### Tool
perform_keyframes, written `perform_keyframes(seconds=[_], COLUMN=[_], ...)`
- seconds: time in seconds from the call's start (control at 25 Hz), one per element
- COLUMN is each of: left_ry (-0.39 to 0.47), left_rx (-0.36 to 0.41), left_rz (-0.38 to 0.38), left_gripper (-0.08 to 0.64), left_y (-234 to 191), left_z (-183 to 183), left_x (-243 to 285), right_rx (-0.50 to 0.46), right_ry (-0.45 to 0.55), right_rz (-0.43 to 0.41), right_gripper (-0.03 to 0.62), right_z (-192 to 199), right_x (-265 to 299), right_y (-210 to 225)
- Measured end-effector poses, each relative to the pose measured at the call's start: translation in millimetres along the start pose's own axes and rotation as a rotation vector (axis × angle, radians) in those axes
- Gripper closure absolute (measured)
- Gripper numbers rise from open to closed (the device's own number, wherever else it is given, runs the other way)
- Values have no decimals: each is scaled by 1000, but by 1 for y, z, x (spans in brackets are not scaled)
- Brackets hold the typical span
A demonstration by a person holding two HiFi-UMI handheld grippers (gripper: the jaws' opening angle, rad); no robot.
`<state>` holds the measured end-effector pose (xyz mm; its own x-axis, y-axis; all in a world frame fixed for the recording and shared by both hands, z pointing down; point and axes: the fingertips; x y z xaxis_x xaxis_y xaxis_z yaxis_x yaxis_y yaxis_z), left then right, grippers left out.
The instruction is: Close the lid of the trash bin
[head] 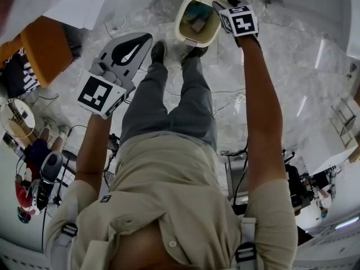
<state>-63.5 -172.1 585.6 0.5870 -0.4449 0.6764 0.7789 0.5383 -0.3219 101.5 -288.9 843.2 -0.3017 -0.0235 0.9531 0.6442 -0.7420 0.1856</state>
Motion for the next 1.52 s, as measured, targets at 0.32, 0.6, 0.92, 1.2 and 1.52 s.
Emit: perform_keyframes(seconds=[0.32, 0.6, 0.92, 1.2, 1.52], left_ry=[1, -76, -26, -44, -66], left_rx=[5, -6, 17, 15, 1], left_rz=[6, 14, 22, 26, 24], left_gripper=[546, 546, 546, 546, 546], left_y=[1, 3, 7, 9, 2], left_z=[-3, 15, 10, 19, 36], left_x=[2, 6, 11, 17, 26], right_rx=[5, -14, -13, 55, 114], right_ry=[-37, -57, -98, -135, -187], right_rz=[-90, -133, -180, -230, -269], right_gripper=[394, 385, 377, 379, 390], right_z=[28, 47, 81, 115, 139], right_x=[13, 21, 42, 68, 105], right_y=[-32, -62, -96, -113, -124])
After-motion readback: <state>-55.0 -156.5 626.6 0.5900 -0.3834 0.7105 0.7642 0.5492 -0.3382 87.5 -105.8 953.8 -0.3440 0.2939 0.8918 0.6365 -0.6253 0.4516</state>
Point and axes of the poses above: the fingertips, and each gripper's own axes: x forward along the fingers, y to its right, z out of its underside, and after that the axes turned 13 degrees about -y, right-handed
